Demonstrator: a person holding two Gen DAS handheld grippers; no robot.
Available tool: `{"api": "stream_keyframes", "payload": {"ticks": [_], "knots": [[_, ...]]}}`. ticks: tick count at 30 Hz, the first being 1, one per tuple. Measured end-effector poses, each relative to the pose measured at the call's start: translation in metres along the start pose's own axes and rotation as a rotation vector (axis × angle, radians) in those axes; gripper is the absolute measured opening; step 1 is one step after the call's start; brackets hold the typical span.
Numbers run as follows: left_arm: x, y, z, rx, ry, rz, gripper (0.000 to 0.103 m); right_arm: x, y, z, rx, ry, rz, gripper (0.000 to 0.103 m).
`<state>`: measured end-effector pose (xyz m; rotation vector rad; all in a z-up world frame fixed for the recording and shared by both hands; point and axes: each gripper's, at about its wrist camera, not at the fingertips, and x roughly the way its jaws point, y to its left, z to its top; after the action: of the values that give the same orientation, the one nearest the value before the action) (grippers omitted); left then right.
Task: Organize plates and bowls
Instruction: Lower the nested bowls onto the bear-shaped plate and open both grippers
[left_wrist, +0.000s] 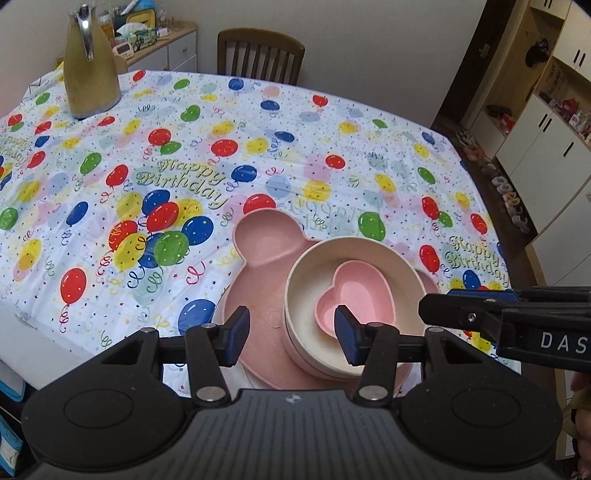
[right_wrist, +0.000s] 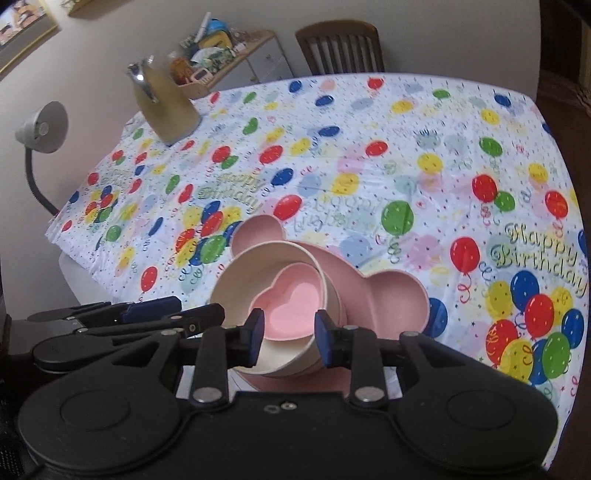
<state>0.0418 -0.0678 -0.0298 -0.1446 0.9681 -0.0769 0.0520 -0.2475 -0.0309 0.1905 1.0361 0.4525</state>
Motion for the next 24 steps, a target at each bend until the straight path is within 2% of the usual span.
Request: {"api": "stream_keyframes", "payload": {"ticks": [6,7,8,9,10,11,14,16,17,22,24], "knots": [[-0.024,0.008,-0.009,0.030,-0.044,-0.051,0.049,-0.021,0.022,-0.012,-0.078,-0.096,-0.028,0.031],[-0.028,0.010,-0.011,0.035,-0.051,-0.059,0.052,-0.024,0.025,-0.015,-0.087,-0.112,-0.036,0.037],[-0.032,0.012,-0.012,0.039,-0.058,-0.066,0.055,-0.027,0.028,-0.017,-0.091,-0.125,-0.040,0.048],[-0.036,0.015,-0.014,0.042,-0.068,-0.073,0.064,-0.030,0.030,-0.020,-0.089,-0.139,-0.046,0.053],[-0.041,0.017,-0.016,0.047,-0.082,-0.080,0.068,-0.034,0.033,-0.023,-0.085,-0.152,-0.052,0.062],[-0.046,0.019,-0.018,0.053,-0.096,-0.087,0.068,-0.037,0.035,-0.026,-0.080,-0.163,-0.057,0.066],[-0.057,0.025,-0.023,0.062,-0.121,-0.108,0.069,-0.045,0.043,-0.035,-0.085,-0.187,-0.073,0.075],[-0.065,0.029,-0.027,0.071,-0.144,-0.130,0.078,-0.051,0.047,-0.041,-0.078,-0.210,-0.081,0.084],[-0.068,0.030,-0.028,0.077,-0.156,-0.138,0.079,-0.054,0.049,-0.043,-0.073,-0.222,-0.082,0.087],[-0.079,0.031,-0.032,0.098,-0.197,-0.172,0.082,-0.067,0.056,-0.057,-0.042,-0.283,-0.113,0.100],[-0.080,0.031,-0.034,0.100,-0.207,-0.187,0.083,-0.070,0.057,-0.061,-0.039,-0.305,-0.129,0.102]]}}
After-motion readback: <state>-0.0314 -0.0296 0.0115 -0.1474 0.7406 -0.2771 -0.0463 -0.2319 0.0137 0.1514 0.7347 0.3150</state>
